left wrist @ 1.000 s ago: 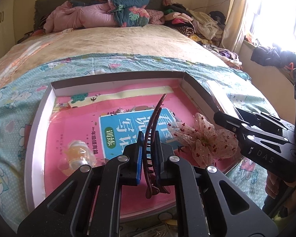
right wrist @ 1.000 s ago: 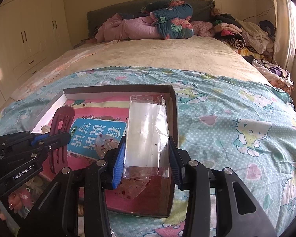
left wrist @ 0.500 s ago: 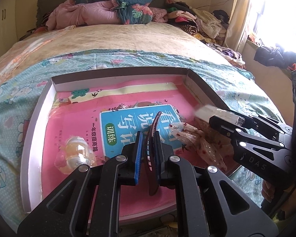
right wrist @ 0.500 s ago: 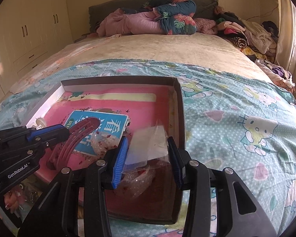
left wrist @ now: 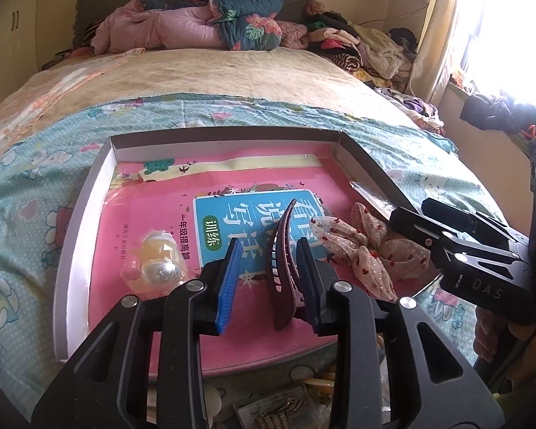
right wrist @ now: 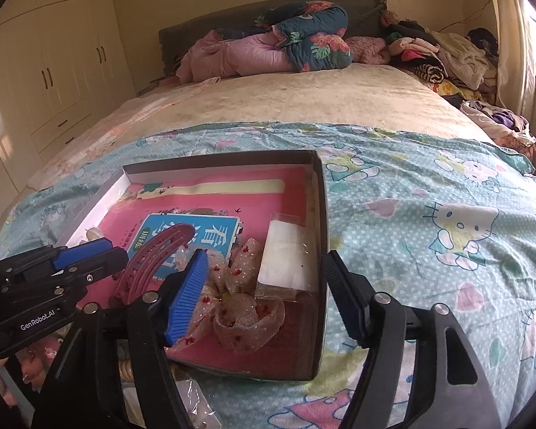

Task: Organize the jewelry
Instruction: 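Open the right tool to drop the packet while the left tool releases the claw clip in the tray, then withdraw both open tools from the tray toward the remaining jewelry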

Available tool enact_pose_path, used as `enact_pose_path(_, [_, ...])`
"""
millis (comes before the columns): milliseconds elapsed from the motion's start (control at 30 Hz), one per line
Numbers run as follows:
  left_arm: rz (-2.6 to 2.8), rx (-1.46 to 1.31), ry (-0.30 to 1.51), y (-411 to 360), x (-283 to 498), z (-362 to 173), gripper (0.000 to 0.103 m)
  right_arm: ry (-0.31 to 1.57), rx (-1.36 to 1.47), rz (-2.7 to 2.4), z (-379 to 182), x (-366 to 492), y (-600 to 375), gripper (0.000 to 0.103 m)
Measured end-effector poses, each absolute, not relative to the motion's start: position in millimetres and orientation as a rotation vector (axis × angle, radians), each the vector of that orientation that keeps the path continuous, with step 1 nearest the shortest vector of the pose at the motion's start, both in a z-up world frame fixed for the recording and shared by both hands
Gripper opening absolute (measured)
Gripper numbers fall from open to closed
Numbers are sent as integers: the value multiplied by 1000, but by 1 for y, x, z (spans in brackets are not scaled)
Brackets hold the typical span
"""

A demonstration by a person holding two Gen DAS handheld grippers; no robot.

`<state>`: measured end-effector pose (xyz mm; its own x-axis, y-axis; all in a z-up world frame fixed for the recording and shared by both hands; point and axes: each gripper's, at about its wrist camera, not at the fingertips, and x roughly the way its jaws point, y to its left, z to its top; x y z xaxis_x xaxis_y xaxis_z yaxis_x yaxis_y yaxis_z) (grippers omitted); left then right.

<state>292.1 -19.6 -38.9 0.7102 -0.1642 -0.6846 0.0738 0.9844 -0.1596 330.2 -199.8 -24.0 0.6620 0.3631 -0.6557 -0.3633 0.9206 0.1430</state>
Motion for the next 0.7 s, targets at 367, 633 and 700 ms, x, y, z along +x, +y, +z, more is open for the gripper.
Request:
enact_pose_path(367, [-111, -129, 720, -10, 267, -20, 53, 649, -37, 380, -1, 296, -206, 85])
enact_pose_path(633, [-109, -118, 671, -4, 240, -5, 78, 612, -46, 365, 15, 270, -206, 89])
enact_pose_path(700, [-106, -124, 662, -2, 235, -3, 83, 605, -43, 364, 19, 262, -205, 90])
